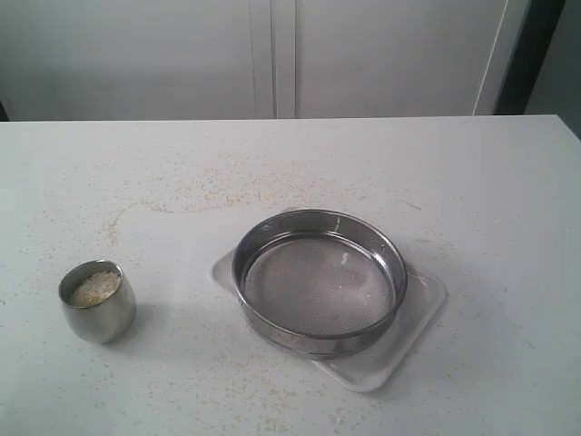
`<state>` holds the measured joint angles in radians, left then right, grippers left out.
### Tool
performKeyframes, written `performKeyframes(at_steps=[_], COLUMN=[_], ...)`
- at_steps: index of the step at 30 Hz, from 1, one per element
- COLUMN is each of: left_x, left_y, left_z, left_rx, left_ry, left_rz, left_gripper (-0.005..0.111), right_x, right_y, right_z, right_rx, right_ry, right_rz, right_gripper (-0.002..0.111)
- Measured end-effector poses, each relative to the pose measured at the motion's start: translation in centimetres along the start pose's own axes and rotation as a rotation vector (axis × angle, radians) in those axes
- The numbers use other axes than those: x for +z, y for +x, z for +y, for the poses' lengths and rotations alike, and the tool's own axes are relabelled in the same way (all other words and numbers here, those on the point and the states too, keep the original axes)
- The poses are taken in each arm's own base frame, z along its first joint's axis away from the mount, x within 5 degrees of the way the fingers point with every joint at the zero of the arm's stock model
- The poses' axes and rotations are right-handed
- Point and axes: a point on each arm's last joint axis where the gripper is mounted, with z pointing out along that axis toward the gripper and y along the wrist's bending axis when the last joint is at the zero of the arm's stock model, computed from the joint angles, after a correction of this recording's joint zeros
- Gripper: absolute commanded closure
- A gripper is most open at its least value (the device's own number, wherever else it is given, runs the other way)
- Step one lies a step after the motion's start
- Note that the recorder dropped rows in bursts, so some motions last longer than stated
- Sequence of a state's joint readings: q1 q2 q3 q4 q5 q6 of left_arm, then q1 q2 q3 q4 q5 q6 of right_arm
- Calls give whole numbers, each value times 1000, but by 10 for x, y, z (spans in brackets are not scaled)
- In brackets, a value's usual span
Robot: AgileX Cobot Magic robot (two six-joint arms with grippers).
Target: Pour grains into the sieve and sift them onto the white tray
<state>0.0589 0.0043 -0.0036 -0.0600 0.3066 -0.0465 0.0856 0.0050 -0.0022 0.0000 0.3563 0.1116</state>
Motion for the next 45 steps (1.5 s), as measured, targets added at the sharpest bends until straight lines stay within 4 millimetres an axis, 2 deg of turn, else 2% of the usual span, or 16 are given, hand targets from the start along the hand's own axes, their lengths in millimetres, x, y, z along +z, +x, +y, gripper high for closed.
performKeyframes(at_steps=[16, 29, 38, 45], left_x=[0, -4, -5, -9], left_y=[-1, -27, -30, -40], left_z=[0, 3, 3, 4], left_rx=[4, 4, 4, 4], left_ry=[-4, -33, -36, -49], left_rz=[-15, -305, -337, -459], left_gripper=[107, 107, 107, 107], right_x=[0, 0, 0, 0], right_y=[0, 0, 0, 0], right_z=[0, 0, 0, 0], right_rx=[0, 0, 0, 0], right_ry=[0, 0, 0, 0], right_rz=[0, 0, 0, 0], right_gripper=[108, 108, 108, 108])
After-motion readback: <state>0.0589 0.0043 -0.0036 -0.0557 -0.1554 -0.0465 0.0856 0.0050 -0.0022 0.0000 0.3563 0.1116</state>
